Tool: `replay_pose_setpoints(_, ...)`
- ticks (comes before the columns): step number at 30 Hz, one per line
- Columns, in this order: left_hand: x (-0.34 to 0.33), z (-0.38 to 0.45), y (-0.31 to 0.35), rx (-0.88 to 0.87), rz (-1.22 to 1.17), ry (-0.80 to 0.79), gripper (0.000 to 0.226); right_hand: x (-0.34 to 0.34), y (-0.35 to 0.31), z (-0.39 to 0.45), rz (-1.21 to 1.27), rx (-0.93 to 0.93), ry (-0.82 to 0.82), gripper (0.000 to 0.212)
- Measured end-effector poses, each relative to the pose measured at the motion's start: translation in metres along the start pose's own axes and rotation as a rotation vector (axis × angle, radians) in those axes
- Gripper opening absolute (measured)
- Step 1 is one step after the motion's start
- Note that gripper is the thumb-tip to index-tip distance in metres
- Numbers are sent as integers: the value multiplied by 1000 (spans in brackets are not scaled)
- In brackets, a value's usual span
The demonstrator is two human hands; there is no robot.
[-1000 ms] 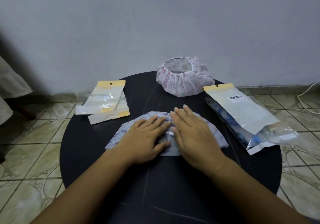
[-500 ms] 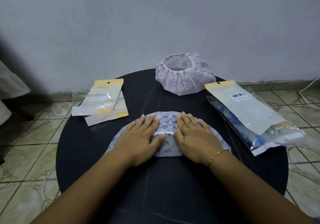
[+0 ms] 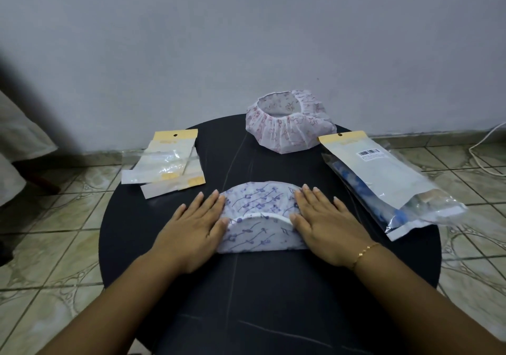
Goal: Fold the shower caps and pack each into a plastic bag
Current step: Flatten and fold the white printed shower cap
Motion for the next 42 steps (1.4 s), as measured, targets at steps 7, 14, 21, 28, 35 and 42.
replay_pose_setpoints(7,23,-3,3,33,192,161,74,16,-10,1,2,-13,91,57)
replay_pose_setpoints(14,9,18,54,-292,-38,167,71,4,-34,13,60,102,132,54)
replay_pose_setpoints(21,-4,30,41,-268,-2,-55,55,-7,-20,19,22,78,-6,56)
replay_pose_setpoints(28,-1,29,39,-246,-12,-81,69,2,5,3,-6,58,-12,56)
replay_pose_setpoints(35,7,20,43,-97,-180,-152,64,7,18,-11,-36,-28,12,58)
replay_pose_setpoints(42,16,7,49,157,-133,-104,52,12,-37,-18,-4,59,351,47)
Point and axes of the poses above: each hand's wrist, its own z-axis towards the middle knuckle, its own x-axis out of the back of the hand, y = z × x, the point moved 1 cm from there along z, towards the middle knuckle, and after that the axes turned 13 degrees about y, right-handed, at the moved point
